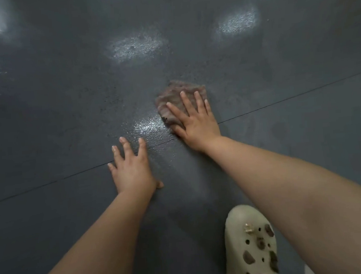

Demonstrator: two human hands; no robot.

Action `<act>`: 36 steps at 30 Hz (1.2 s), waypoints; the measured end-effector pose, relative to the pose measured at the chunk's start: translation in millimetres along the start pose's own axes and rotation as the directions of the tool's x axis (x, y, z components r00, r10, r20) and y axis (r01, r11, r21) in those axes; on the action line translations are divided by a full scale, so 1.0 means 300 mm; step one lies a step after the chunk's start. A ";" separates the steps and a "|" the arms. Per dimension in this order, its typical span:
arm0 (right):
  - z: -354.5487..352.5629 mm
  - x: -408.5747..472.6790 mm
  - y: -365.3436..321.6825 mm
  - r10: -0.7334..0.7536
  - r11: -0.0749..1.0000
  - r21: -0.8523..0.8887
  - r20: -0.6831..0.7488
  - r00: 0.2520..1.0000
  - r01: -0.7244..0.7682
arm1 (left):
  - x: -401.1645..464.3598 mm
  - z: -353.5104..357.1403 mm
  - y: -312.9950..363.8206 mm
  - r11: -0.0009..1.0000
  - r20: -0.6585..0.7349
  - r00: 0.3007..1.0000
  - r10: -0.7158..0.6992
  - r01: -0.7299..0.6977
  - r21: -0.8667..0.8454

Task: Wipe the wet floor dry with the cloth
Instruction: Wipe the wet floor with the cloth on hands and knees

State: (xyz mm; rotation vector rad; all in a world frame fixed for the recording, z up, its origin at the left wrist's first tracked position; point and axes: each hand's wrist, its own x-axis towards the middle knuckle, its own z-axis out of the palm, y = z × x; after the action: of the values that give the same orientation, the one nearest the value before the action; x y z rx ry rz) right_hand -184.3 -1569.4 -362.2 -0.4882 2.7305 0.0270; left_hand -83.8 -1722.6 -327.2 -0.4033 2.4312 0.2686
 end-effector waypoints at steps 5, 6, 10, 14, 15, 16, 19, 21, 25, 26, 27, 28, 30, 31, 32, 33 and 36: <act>-0.019 0.033 0.246 0.429 0.896 0.143 -0.033 0.903 -0.420 | 0.000 -0.002 0.001 1.000 -0.008 1.000 0.014 -0.014 0.002; -0.011 0.013 0.278 0.507 0.851 0.174 -0.026 0.861 -0.496 | 0.001 -0.003 0.003 1.000 -0.007 1.000 0.013 -0.013 0.003; 0.042 -0.077 0.188 0.687 0.699 0.287 -0.016 0.726 -0.655 | 0.002 -0.009 0.013 1.000 0.003 1.000 0.002 -0.002 -0.007; 0.060 -0.094 -0.018 0.547 0.816 0.241 -0.026 0.837 -0.526 | 0.006 -0.009 0.008 1.000 0.008 1.000 -0.003 0.003 -0.009; 0.052 -0.078 -0.024 0.489 0.854 0.223 -0.037 0.871 -0.470 | 0.007 -0.008 0.006 1.000 0.007 1.000 -0.002 0.002 -0.011; 0.041 -0.055 -0.007 0.436 0.885 0.202 -0.047 0.899 -0.418 | 0.007 -0.008 0.005 1.000 0.007 1.000 0.000 0.000 -0.011; 0.002 0.026 0.106 0.306 0.946 0.131 -0.050 0.951 -0.298 | 0.002 -0.010 0.005 1.000 0.005 1.000 0.009 -0.009 -0.006; -0.021 0.068 0.189 0.296 0.949 0.124 -0.036 0.955 -0.289 | -0.002 -0.011 0.006 1.000 0.000 1.000 0.014 -0.014 -0.002; -0.022 0.063 0.316 0.540 0.822 0.231 -0.030 0.841 -0.520 | -0.002 -0.008 0.004 1.000 -0.008 1.000 0.004 -0.004 -0.008; -0.013 0.042 0.334 0.621 0.760 0.263 -0.022 0.783 -0.595 | 0.000 -0.008 0.004 1.000 -0.007 1.000 0.001 -0.001 -0.006; 0.000 0.011 0.340 0.696 0.687 0.299 -0.006 0.718 -0.663 | 0.000 -0.009 0.004 1.000 -0.004 1.000 -0.002 0.002 -0.001; 0.019 -0.025 0.331 0.760 0.609 0.332 0.013 0.650 -0.720 | -0.002 -0.008 0.005 1.000 0.001 1.000 -0.005 0.005 0.007; 0.058 -0.091 0.270 0.842 0.484 0.377 0.044 0.537 -0.790 | 0.003 -0.011 0.014 0.999 0.011 1.000 -0.019 0.019 0.032; 0.075 -0.117 0.225 0.861 0.447 0.389 0.057 0.506 -0.805 | 0.005 -0.012 0.025 0.998 0.018 0.999 -0.034 0.033 0.049; 0.085 -0.137 0.179 0.868 0.430 0.395 0.069 0.492 -0.812 | 0.004 -0.015 0.042 0.996 0.017 0.999 -0.041 0.039 0.075; 0.091 -0.149 0.138 0.867 0.424 0.395 0.082 0.492 -0.815 | 0.000 -0.017 0.064 0.994 0.001 1.000 -0.026 0.026 0.110; 0.075 -0.124 0.105 0.866 0.412 0.394 0.112 0.488 -0.821 | -0.003 -0.019 0.167 0.978 -0.042 0.989 0.144 -0.135 0.160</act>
State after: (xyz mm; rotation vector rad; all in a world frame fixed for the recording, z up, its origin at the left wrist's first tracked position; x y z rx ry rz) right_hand -154.5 -1525.5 -371.3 1.0981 2.6443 -0.3052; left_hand -104.2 -1677.4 -317.7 -0.1722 2.5156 0.1262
